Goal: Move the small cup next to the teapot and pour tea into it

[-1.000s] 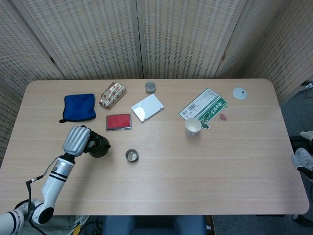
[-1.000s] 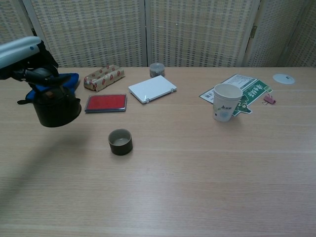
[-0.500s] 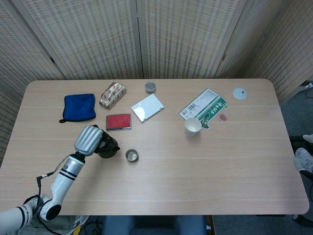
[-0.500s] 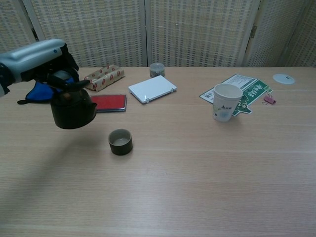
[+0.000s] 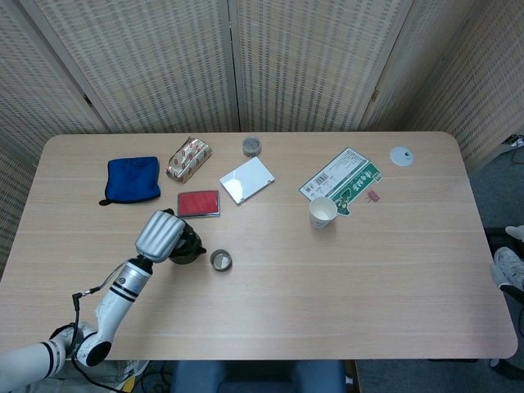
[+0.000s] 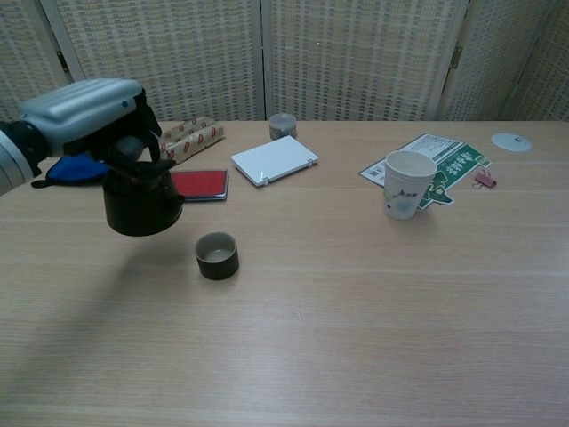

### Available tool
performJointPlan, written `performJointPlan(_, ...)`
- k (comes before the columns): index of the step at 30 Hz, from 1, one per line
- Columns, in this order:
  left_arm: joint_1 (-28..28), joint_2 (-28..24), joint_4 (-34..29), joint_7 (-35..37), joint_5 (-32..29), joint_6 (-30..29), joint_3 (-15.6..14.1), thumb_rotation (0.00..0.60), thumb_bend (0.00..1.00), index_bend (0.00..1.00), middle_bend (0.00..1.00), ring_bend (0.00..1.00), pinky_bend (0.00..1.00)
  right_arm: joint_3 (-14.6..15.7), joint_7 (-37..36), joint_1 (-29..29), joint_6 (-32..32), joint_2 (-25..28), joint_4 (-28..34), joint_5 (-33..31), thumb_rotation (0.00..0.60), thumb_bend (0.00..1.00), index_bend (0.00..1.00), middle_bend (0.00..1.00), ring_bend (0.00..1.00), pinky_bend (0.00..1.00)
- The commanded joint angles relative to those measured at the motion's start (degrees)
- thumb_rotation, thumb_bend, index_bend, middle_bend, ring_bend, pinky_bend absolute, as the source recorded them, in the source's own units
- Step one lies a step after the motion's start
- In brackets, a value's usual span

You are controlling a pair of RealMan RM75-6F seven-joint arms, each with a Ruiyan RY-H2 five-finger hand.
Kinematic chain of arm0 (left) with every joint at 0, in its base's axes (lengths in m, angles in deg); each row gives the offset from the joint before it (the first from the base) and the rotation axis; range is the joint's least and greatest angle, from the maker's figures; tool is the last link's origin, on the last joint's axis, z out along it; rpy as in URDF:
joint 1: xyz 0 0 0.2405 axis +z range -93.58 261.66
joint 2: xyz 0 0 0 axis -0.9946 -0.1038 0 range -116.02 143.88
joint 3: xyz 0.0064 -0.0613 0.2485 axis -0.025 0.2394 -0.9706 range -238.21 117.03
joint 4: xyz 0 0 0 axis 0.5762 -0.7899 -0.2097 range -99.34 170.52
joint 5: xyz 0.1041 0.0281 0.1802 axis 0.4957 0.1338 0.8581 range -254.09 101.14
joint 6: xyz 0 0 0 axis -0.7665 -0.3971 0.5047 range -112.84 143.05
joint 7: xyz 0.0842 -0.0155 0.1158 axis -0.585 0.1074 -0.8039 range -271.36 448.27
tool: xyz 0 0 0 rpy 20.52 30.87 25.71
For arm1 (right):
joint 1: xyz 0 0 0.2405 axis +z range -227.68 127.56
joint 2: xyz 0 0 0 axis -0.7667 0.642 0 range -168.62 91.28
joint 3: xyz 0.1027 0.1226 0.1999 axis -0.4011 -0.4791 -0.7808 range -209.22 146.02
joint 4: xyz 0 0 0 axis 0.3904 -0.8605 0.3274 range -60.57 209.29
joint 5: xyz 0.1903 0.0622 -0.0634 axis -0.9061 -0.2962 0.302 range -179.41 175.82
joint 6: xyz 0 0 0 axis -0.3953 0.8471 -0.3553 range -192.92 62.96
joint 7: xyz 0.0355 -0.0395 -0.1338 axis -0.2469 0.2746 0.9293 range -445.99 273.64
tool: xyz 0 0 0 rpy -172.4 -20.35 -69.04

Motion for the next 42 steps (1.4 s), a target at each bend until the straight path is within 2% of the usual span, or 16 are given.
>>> performJointPlan(1, -0.2, 0.29, 0.08, -0.48, 0.06, -0.04, -0.13, 0.498, 0.35, 1.0, 1.0, 1.0, 0.57, -0.01, -0.11, -0.03, -0.03, -0.05, -0.1, -0.04, 0.6, 0.2, 0.31, 0.28, 0.18, 0.27)
performJointPlan(16, -0.9, 2.18, 1.87, -3.37, 0.77, -0.79, -0.91, 0.521, 0.35, 1.0, 1.0, 1.0, 0.57, 0.08, -0.66, -0.04, -0.66, -0.25, -0.52, -0.24, 0.6, 0.2, 0.31, 0.28, 0.18, 0.27)
performJointPlan(31, -1.29, 4.74, 5.67, -8.55, 5.65, -4.61, -2.87, 0.521, 0.35, 1.0, 1.0, 1.0, 0.57, 0.05, -1.44, 0.14, -1.35, -0.39, -0.87, -0.37, 0.6, 0.2, 0.31, 0.28, 0.18, 0.27)
performJointPlan(42, -2.03, 6.98, 7.17, -11.35, 7.06, -5.25, -3.1, 0.522, 0.35, 1.0, 1.0, 1.0, 0.57, 0.16, -2.08, -0.28, -1.06, -0.2, -0.93, -0.33, 0.6, 0.2, 0.31, 0.28, 0.18, 0.27)
